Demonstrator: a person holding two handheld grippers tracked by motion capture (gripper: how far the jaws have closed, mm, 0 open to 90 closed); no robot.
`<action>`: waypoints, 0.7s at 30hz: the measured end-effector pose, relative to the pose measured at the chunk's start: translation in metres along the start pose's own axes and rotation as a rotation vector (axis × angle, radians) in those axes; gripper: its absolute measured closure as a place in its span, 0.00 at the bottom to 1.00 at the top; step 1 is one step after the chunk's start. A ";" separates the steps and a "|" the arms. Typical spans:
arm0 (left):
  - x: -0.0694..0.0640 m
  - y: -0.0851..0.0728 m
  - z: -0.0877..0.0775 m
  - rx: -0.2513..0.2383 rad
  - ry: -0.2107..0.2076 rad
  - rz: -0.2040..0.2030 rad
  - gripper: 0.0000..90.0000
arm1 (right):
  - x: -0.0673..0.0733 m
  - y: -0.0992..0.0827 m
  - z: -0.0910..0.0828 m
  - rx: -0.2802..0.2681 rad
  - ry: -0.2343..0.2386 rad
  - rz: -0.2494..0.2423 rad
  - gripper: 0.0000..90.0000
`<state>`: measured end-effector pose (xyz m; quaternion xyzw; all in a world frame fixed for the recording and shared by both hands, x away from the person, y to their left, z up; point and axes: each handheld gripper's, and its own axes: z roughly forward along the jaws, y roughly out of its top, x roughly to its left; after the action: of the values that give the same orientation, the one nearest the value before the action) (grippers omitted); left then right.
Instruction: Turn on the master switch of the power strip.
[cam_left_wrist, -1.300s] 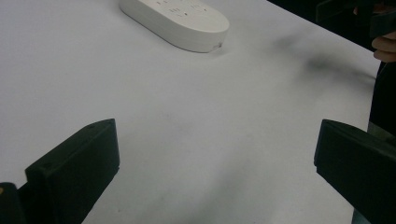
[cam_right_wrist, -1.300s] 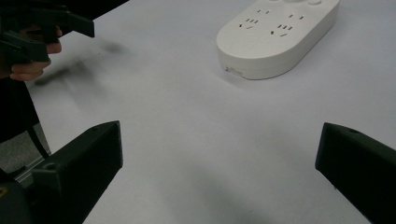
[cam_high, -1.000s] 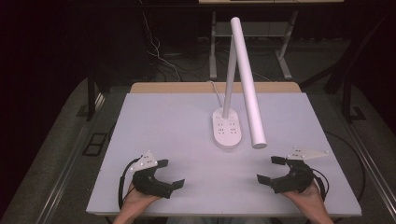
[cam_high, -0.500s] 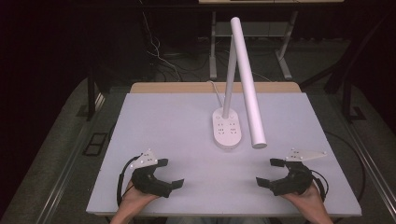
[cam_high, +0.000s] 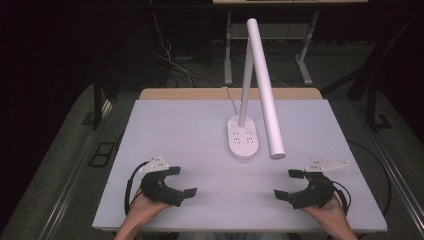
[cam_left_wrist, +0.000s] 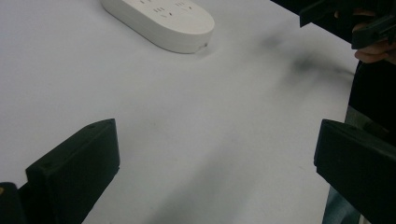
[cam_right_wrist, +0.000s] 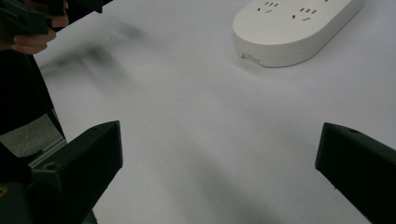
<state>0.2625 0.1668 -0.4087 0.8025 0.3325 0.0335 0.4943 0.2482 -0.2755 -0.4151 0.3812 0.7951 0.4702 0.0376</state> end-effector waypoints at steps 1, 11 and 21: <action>0.001 0.002 -0.001 0.003 0.002 0.006 0.00 | 0.000 0.000 0.000 -0.001 -0.001 -0.003 0.00; 0.005 0.028 -0.001 0.022 -0.003 0.034 0.00 | -0.001 0.000 -0.001 -0.005 -0.005 0.000 0.00; 0.012 0.046 0.006 0.063 -0.015 0.043 0.00 | -0.002 -0.001 -0.002 -0.005 -0.010 0.002 0.00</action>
<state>0.2972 0.1556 -0.3781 0.8248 0.3125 0.0275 0.4704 0.2479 -0.2783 -0.4152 0.3843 0.7933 0.4703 0.0418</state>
